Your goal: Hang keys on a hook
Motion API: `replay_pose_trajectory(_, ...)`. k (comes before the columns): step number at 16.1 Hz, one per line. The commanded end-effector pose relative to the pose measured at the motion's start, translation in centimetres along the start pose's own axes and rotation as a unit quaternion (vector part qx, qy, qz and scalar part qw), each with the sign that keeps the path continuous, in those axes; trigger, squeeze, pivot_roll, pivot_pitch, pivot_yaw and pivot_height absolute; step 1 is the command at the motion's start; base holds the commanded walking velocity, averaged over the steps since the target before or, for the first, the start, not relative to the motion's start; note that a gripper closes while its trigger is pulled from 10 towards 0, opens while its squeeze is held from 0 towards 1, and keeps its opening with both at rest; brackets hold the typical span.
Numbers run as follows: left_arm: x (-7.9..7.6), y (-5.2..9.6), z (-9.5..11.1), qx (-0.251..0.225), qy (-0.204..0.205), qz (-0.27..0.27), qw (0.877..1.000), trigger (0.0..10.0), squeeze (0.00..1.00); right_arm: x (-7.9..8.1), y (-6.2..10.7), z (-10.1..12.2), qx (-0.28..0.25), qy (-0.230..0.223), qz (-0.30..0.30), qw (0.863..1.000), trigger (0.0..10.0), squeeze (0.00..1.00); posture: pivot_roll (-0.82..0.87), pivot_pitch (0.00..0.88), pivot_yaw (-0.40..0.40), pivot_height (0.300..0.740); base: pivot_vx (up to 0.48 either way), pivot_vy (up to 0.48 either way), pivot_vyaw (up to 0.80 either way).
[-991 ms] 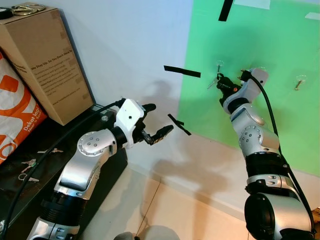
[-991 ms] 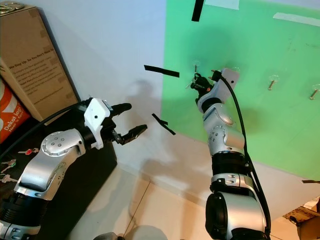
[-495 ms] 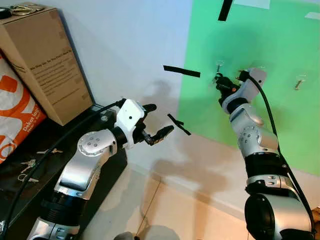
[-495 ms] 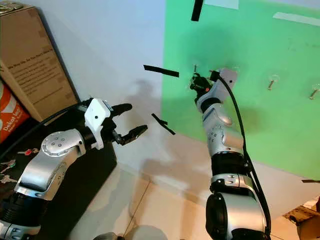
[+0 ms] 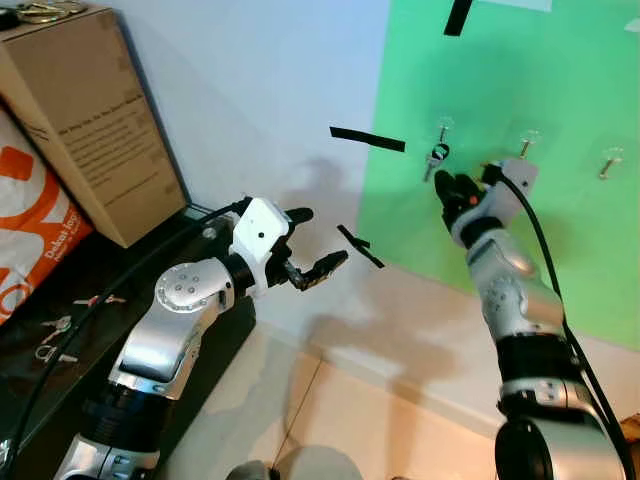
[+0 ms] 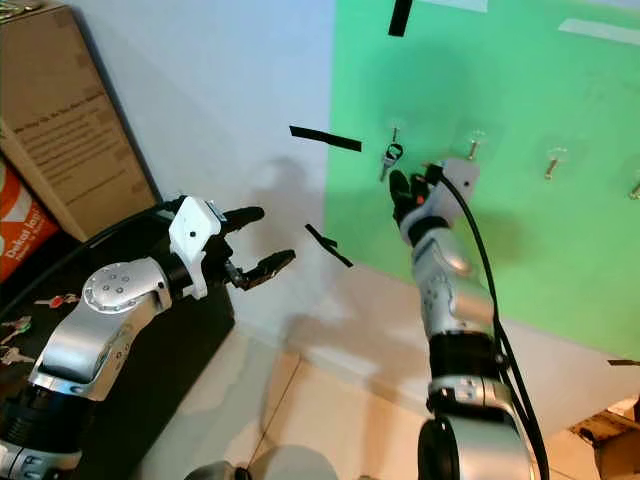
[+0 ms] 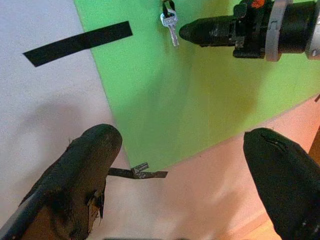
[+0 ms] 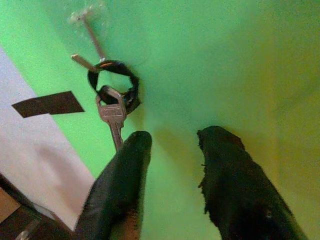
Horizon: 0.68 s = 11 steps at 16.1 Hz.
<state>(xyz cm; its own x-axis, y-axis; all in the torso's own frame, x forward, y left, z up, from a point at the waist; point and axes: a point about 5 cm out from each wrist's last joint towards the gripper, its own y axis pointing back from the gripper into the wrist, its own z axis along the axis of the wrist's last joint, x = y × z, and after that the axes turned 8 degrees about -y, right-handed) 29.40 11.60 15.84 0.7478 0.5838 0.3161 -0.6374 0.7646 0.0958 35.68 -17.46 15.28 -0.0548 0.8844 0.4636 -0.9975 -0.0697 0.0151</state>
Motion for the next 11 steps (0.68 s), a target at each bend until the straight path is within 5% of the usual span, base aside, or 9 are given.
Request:
replay_pose_trajectory(1, 0.2, -0.4, 0.7, -0.009, -0.012, -0.003, 1.0, 10.0, 0.0, 0.4, 0.2, 1.0, -0.016, 0.009, 0.014, 1.0, 10.0, 1.0, -0.02, 0.0, 0.026, 0.74, 0.0, 0.0, 0.0)
replay_pose_trajectory(7, 0.4, -0.3, 0.3, 0.003, -0.01, 0.021, 1.0, 10.0, 0.0, 0.5, 1.5, 0.4, -0.007, 0.061, 0.023, 0.998, 10.0, 1.0, -0.01, 0.0, 0.021, 0.74, 0.0, 0.0, 0.0)
replay_pose_trajectory(9, 1.0, 0.1, -1.0, 0.036, -0.004, 0.076, 0.996, 10.0, 0.0, 0.7, 2.8, -0.7, 0.009, 0.098, 0.043, 0.994, 10.0, 1.0, -0.01, 0.0, 0.021, 0.74, 0.0, 0.0, 0.4)
replay_pose_trajectory(11, 2.5, 1.1, -2.4, 0.054, -0.03, 0.238, 0.969, 10.0, 0.06, 0.3, 5.4, -3.1, 0.026, 0.095, 0.019, 0.995, 10.0, 1.0, -0.02, 0.0, 0.017, 0.74, 0.0, 0.0, 0.8)
